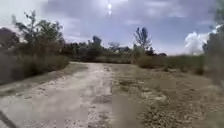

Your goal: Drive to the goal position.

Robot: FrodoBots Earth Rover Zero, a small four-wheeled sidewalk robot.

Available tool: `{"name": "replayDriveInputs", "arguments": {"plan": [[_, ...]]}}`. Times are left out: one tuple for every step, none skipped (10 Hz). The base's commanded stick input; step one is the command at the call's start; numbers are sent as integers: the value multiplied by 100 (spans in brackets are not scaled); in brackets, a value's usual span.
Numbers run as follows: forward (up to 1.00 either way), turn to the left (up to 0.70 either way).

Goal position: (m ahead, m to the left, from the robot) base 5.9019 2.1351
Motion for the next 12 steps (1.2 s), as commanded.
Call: {"name": "replayDriveInputs", "arguments": {"plan": [[85,0],[85,0],[85,0],[85,0],[85,0],[85,0],[85,0],[85,0],[85,0],[85,0],[85,0],[85,7]]}}
